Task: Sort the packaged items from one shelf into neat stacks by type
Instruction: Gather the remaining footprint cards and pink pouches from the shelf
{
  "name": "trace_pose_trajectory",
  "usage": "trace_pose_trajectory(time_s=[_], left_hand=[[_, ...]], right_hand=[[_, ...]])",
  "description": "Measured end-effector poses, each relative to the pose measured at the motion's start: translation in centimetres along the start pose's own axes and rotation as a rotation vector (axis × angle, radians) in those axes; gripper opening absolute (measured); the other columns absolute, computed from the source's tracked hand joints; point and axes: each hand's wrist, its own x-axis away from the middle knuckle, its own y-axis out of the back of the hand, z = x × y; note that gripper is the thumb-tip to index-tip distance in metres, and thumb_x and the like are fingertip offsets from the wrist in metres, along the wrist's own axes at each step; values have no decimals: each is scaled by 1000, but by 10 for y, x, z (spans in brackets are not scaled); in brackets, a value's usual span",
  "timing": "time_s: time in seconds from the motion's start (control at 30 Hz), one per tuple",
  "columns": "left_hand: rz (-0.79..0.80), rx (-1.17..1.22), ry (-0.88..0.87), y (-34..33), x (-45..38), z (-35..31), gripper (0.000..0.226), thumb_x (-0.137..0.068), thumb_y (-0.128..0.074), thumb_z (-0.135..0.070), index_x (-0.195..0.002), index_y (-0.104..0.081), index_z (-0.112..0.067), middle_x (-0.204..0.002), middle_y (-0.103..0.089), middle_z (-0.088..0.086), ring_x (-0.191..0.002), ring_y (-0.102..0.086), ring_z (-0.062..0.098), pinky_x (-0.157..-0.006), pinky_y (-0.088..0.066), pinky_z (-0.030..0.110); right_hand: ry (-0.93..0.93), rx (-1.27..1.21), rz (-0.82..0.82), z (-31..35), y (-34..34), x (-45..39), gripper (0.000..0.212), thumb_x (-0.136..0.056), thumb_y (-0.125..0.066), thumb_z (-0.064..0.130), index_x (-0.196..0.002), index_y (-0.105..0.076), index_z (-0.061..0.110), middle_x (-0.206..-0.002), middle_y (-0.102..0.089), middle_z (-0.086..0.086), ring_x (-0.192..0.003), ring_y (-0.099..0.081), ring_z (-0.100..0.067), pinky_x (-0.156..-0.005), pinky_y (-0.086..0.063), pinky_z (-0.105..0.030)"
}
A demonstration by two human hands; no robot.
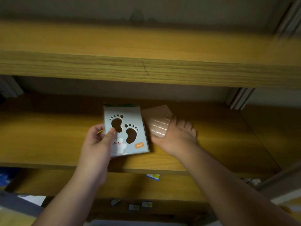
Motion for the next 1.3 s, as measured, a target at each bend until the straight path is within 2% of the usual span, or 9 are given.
trace_pose_trajectory(time_s=[0.13,0.27,0.37,0.43,0.5,0.6,0.7,0.9,1.3], left_hand=[[30,11,11,0,4,1,13,-96,-61,-23,-107,-60,-31,-71,-72,-15,-69,-72,9,-59,-55,31],[62,77,51,-2,8,0,24,-96,-62,-20,-120,-59,-21,-97,-70,6,-98,-70,33,-83,-57,52],[87,116,75,-7,8,1,29,-96,-62,-18,-125,-57,-17,-110,-71,14,-96,-70,33,-76,-57,45],[108,123,85,-10,8,3,31,-96,-61,-17,-127,-56,-16,-119,-68,18,-97,-69,33,-74,-56,43],[130,142,105,-14,10,4,32,-96,-61,-17,-128,-55,-14,-122,-67,21,-103,-68,38,-78,-56,47],[168,165,125,-17,15,1,26,-97,-59,-16,-123,-56,-12,-109,-72,15,-85,-72,25,-65,-58,38],[164,163,121,-18,22,-1,10,-98,-57,-12,-105,-59,-19,-86,-75,2,-61,-71,11,-49,-55,27],[183,140,119,-29,57,-6,11,-98,-54,-11,-98,-62,-18,-79,-79,-1,-62,-74,12,-50,-56,29],[197,146,10,-93,217,9,16,-95,-56,-9,-88,-69,-16,-81,-78,6,-66,-75,19,-46,-55,29]], right_hand=[[35,-30,-23,-16,15,13,103,-60,-59,79,-140,-35,18,-134,-51,-13,-122,-47,-32,-96,-38,-40],[-25,-143,43,-23,30,23,112,-44,-76,77,-134,-37,22,-134,-45,-11,-122,-46,-31,-93,-41,-37],[-111,-386,101,-33,40,28,108,-51,-89,59,-138,-35,23,-134,-42,-8,-120,-50,-27,-85,-40,-30],[-181,-601,113,-44,43,32,84,-64,-90,41,-132,-46,19,-122,-54,-1,-109,-57,-19,-79,-40,-23],[-211,-850,120,-54,46,38,33,-74,-86,28,-96,-62,23,-95,-66,8,-82,-65,-8,-62,-49,-15],[-218,-1103,159,-64,46,48,7,-89,-73,21,-83,-70,18,-87,-77,-5,-78,-73,-18,-66,-57,-26],[-261,-1285,126,-76,50,62,7,-96,-63,23,-99,-68,19,-89,-77,-4,-80,-75,-19,-67,-62,-30],[-185,-1489,101,-121,64,103,14,-98,-59,21,-109,-67,22,-97,-78,-1,-88,-76,-21,-77,-60,-40],[-11,-1672,172,-247,101,209,25,-95,-60,16,-90,-75,35,-99,-78,2,-93,-74,-18,-86,-57,-40]])
